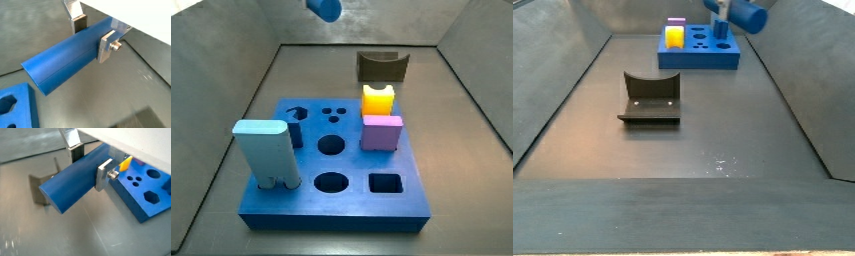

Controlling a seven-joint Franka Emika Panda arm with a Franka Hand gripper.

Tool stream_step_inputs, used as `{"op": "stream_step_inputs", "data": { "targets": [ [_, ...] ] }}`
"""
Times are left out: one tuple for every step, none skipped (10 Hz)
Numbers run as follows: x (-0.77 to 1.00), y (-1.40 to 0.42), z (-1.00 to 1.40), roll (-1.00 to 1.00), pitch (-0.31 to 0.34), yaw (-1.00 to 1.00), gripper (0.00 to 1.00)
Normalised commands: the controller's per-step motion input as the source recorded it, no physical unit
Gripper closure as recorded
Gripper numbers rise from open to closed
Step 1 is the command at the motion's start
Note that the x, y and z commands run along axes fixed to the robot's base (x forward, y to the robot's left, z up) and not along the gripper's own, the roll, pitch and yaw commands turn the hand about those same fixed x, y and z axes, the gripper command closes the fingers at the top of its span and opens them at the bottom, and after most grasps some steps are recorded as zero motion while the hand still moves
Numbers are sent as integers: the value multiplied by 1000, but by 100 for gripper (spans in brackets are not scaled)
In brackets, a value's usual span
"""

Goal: Pick up the round object. Move up. Place the round object on the fixture. Regrasp the round object. Move to above the board. Insert the round object.
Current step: Place the round object on the fixture.

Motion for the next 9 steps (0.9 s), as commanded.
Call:
{"op": "stream_step_inputs", "data": {
  "targets": [
    [1000, 106, -13, -122, 1, -1000, 100],
    [1000, 101, -13, -144, 10, -1000, 100],
    [1000, 97, -16, -173, 27, -957, 100],
    [1000, 91, -15, -170, 38, -712, 100],
    [1000, 83, -14, -164, 57, -359, 100],
    [1000, 79, -14, -162, 66, -257, 100],
    [1000, 342, -52, -1000, -53, -24, 100],
    [1000, 354, -51, -1000, -48, -13, 100],
    [1000, 314, -51, -1000, -42, -16, 100]
  ]
}}
